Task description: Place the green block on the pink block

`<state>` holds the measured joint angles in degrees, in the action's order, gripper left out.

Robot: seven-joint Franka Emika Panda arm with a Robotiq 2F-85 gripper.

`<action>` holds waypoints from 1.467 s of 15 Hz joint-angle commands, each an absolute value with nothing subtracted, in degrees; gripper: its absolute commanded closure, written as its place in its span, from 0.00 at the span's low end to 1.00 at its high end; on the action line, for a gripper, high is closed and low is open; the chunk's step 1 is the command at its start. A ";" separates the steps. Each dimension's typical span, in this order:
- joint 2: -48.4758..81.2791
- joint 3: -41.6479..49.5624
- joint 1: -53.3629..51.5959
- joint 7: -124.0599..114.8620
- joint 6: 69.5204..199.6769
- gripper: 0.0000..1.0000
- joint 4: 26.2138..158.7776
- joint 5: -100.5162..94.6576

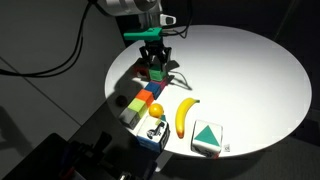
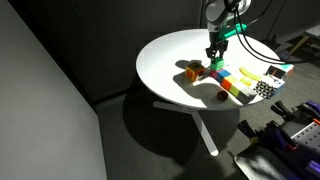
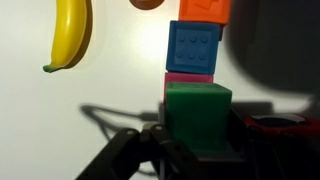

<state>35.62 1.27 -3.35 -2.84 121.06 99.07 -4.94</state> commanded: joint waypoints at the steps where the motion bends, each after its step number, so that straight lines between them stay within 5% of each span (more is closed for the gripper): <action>1: 33.46 1.18 -3.71 -3.64 120.16 0.13 101.39 -5.57; 4: 33.07 1.13 -3.81 -3.45 120.16 0.00 102.13 -5.67; 22: 19.31 1.00 -3.96 -3.69 124.31 0.00 113.44 -8.89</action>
